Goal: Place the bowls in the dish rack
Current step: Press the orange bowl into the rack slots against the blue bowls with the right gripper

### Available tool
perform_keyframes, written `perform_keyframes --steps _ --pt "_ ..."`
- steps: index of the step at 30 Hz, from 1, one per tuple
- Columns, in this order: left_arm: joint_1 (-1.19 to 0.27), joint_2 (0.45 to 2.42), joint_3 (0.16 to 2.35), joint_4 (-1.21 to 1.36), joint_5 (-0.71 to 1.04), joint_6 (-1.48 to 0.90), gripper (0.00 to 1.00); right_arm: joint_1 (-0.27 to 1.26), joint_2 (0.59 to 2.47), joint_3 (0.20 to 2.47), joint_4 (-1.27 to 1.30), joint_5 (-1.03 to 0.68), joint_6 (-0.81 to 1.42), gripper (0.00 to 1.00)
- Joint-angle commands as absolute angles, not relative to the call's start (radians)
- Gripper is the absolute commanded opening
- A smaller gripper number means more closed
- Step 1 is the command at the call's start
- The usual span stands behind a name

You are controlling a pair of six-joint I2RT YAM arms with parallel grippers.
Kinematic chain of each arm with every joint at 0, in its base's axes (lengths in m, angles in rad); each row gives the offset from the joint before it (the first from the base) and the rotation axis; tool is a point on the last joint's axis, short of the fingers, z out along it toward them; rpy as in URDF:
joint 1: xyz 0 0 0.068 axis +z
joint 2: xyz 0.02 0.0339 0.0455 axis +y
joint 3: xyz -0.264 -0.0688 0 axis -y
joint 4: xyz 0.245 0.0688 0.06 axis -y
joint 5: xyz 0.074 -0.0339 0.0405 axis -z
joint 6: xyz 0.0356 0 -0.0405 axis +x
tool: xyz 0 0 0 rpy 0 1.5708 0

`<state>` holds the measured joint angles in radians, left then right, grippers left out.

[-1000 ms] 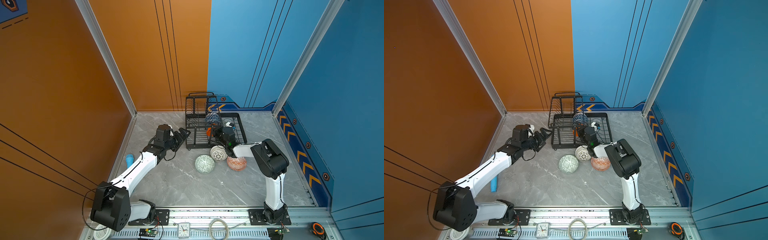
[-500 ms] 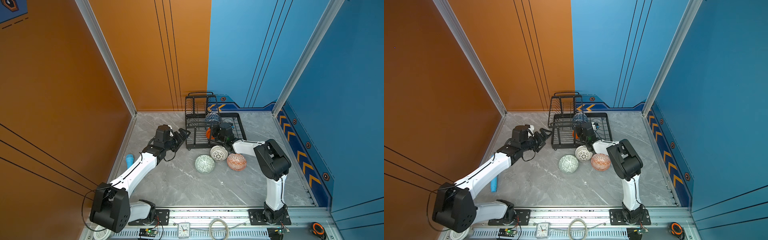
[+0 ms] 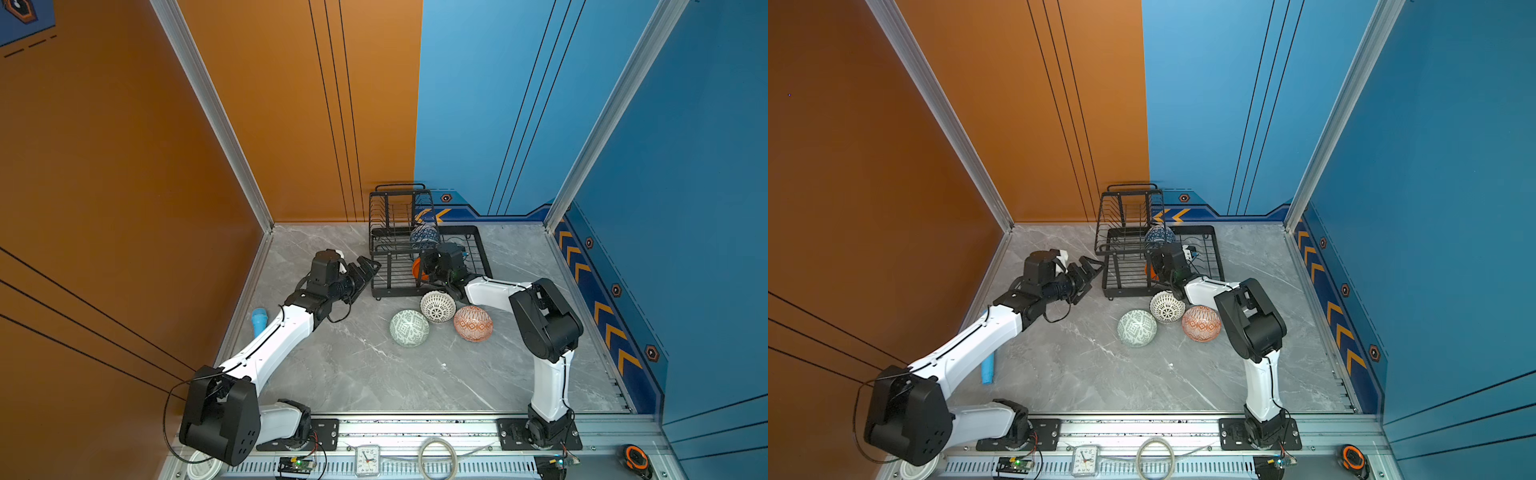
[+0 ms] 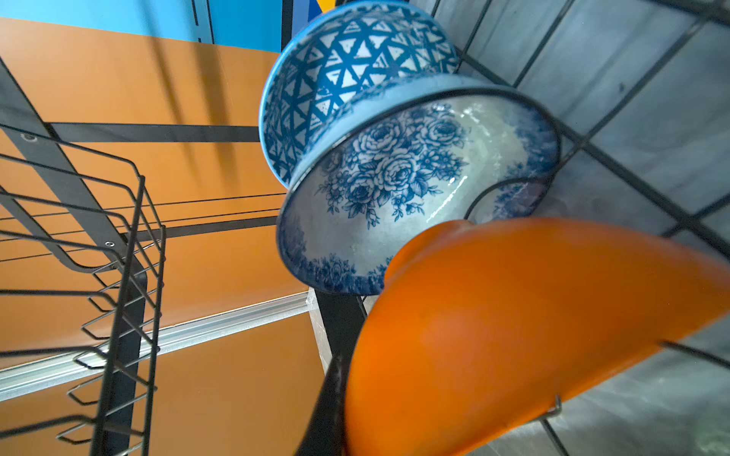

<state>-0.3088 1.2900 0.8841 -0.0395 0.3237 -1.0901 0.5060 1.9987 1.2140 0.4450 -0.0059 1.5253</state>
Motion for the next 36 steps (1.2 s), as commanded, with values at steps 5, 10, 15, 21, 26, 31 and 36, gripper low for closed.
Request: perform_keyframes --steps 5,10,15,21,26,31,36 --pt "-0.314 1.259 0.862 -0.031 0.342 -1.081 0.98 0.499 1.982 1.181 0.339 -0.031 1.546 0.0" --pt "-0.317 1.26 0.864 -0.03 0.342 -1.083 0.98 0.494 1.969 1.152 0.373 -0.036 1.543 0.0" --pt "-0.321 1.268 0.865 -0.026 0.342 -1.083 0.98 0.488 1.966 1.138 0.405 -0.04 1.548 0.0" --pt "-0.326 1.273 0.872 -0.026 0.339 -1.084 0.98 0.483 1.957 1.129 0.411 -0.038 1.552 0.0" --pt "-0.33 1.278 0.876 -0.027 0.335 -1.084 0.98 0.482 1.948 1.126 0.396 -0.035 1.542 0.06" --pt "-0.333 1.275 0.874 -0.028 0.331 -1.084 0.98 0.482 1.943 1.125 0.394 -0.037 1.542 0.11" --pt "-0.336 1.268 0.87 -0.03 0.327 -1.085 0.98 0.48 1.943 1.125 0.4 -0.048 1.543 0.14"
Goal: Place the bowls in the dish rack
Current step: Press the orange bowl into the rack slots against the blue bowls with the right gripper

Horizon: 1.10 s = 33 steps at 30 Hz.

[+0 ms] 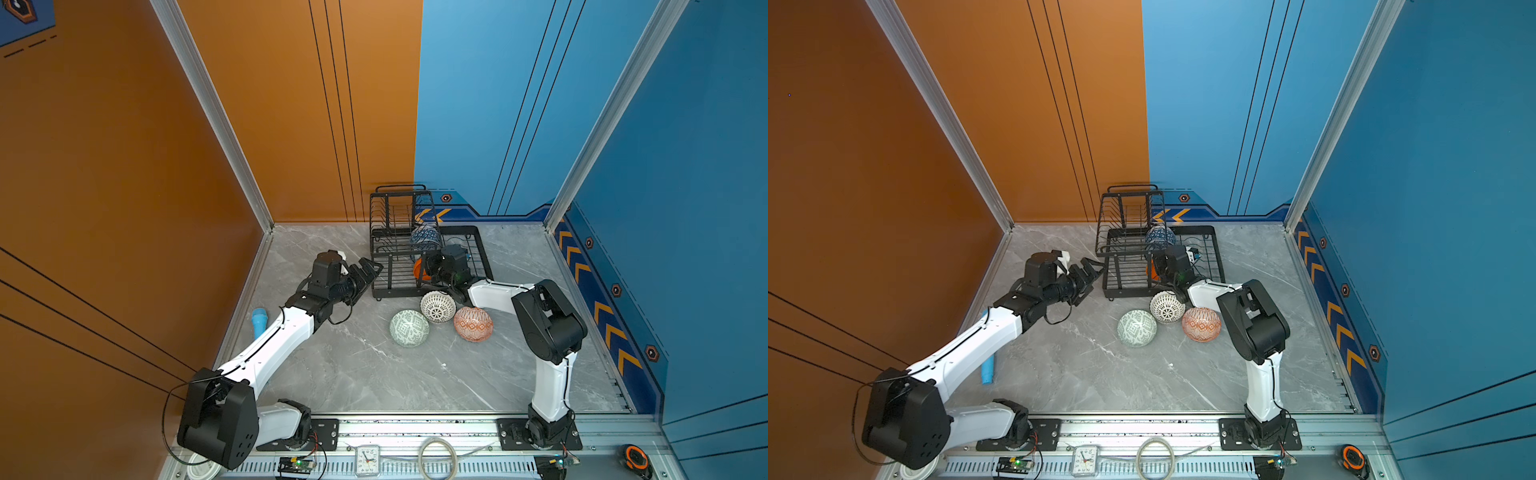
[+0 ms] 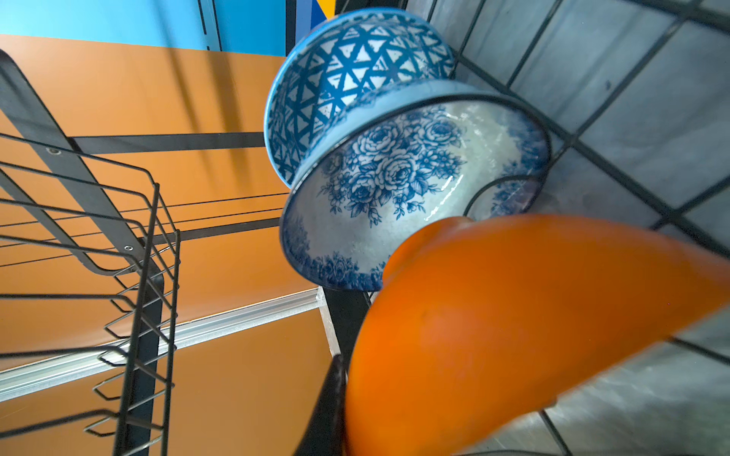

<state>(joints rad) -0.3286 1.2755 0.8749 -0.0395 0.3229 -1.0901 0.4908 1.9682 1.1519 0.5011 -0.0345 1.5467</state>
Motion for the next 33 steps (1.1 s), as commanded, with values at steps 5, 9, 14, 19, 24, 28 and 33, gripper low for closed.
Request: perform_keyframes --steps 5,9,14,19,24,28,33 --pt "-0.336 1.262 0.867 -0.032 0.324 -1.084 0.98 0.48 1.94 1.123 0.408 -0.052 1.544 0.16" --pt "-0.338 1.26 0.868 -0.033 0.322 -1.086 0.98 0.477 1.936 1.121 0.413 -0.052 1.543 0.18" --pt "-0.34 1.261 0.87 -0.033 0.321 -1.084 0.98 0.476 1.932 1.114 0.42 -0.051 1.542 0.18" --pt "-0.342 1.264 0.872 -0.034 0.32 -1.084 0.98 0.472 1.925 1.109 0.423 -0.055 1.543 0.19" --pt "-0.343 1.268 0.876 -0.032 0.324 -1.083 0.98 0.469 1.921 1.105 0.428 -0.055 1.543 0.21" --pt "-0.342 1.272 0.876 -0.032 0.325 -1.081 0.98 0.469 1.925 1.104 0.438 -0.056 1.549 0.22" --pt "-0.342 1.276 0.876 -0.032 0.329 -1.08 0.98 0.468 1.925 1.102 0.451 -0.057 1.555 0.26"
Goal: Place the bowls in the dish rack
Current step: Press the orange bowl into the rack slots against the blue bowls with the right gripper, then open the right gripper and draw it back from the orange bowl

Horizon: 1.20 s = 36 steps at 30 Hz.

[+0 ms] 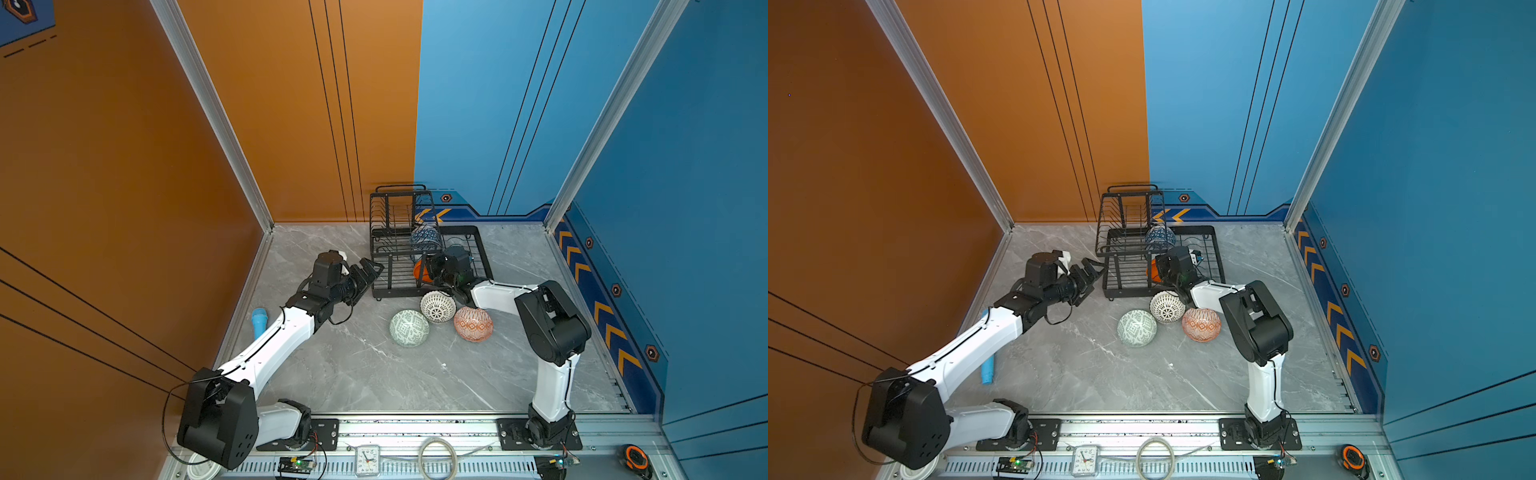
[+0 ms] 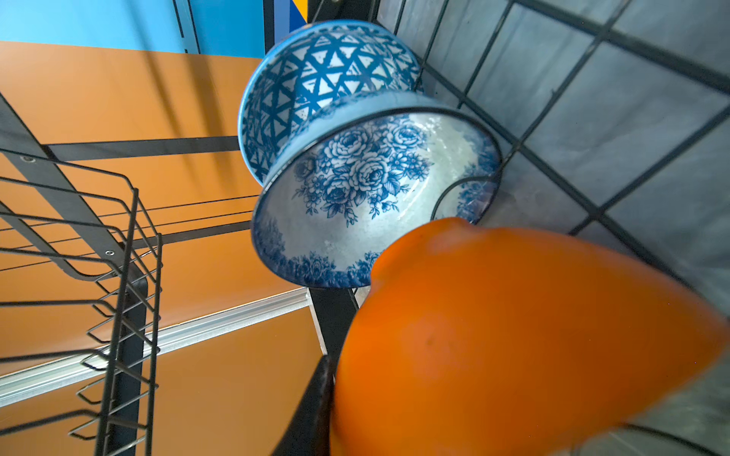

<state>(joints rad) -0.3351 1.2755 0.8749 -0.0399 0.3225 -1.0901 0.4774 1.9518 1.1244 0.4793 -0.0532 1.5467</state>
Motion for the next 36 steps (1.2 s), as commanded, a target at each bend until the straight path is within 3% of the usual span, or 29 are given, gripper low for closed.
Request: perform_keyframes --steps 1,36 --pt "-0.341 1.276 0.878 -0.031 0.33 -1.079 0.98 0.468 1.925 1.103 0.452 -0.057 1.554 0.27" --pt "-0.358 1.283 0.896 -0.034 0.324 -1.077 0.98 0.426 1.838 1.035 0.484 -0.083 1.552 0.58"
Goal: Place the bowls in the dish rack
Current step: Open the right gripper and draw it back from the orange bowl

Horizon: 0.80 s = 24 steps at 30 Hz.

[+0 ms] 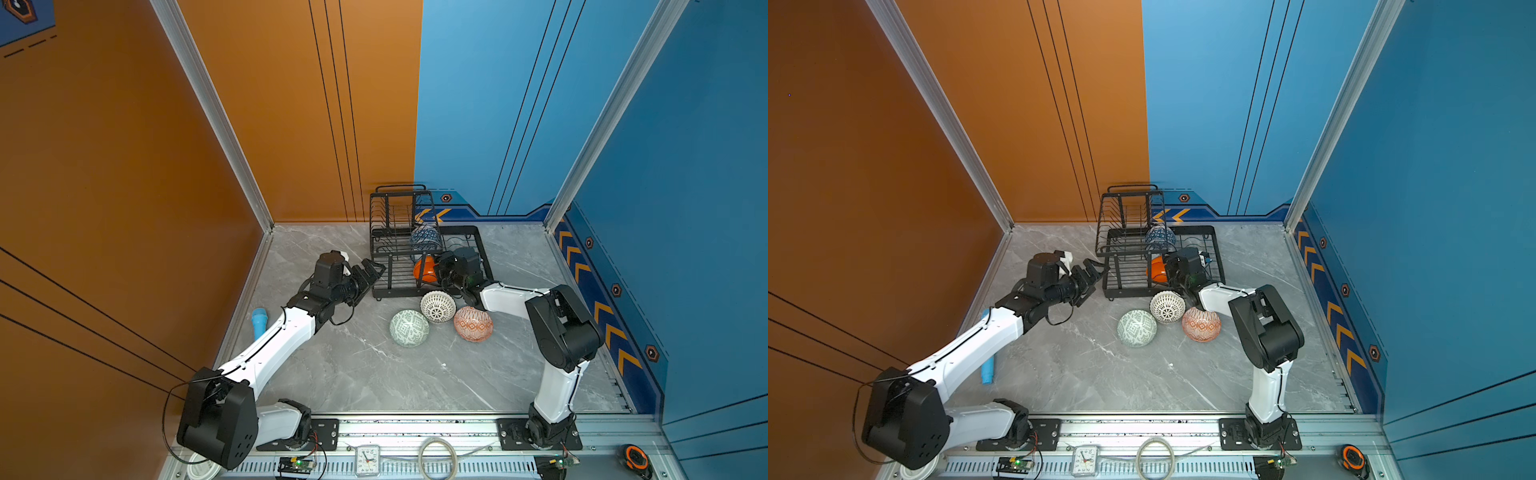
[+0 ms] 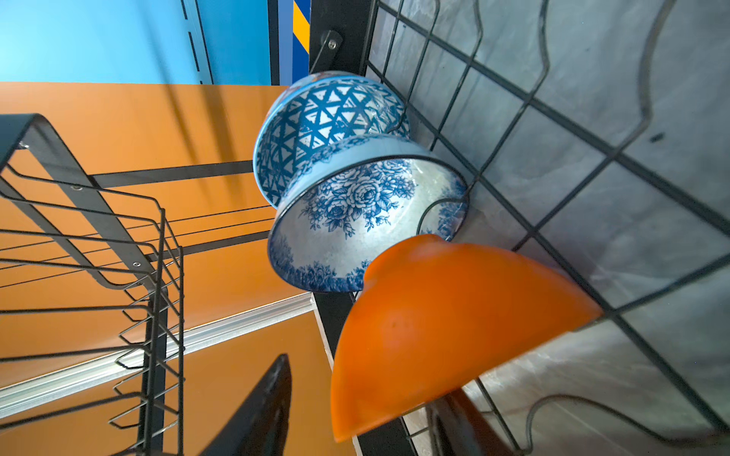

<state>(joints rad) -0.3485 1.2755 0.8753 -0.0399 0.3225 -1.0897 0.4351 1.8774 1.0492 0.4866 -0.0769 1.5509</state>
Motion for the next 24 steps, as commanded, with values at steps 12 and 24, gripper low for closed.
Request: perform_keyframes --steps 12,24 --pt "-0.363 1.276 0.907 -0.055 0.312 -1.063 0.98 0.4 1.781 1.023 0.425 -0.095 1.54 0.67" --pt "-0.354 1.243 0.888 -0.071 0.307 -1.057 0.98 0.399 1.71 0.991 0.374 -0.089 1.525 0.74"
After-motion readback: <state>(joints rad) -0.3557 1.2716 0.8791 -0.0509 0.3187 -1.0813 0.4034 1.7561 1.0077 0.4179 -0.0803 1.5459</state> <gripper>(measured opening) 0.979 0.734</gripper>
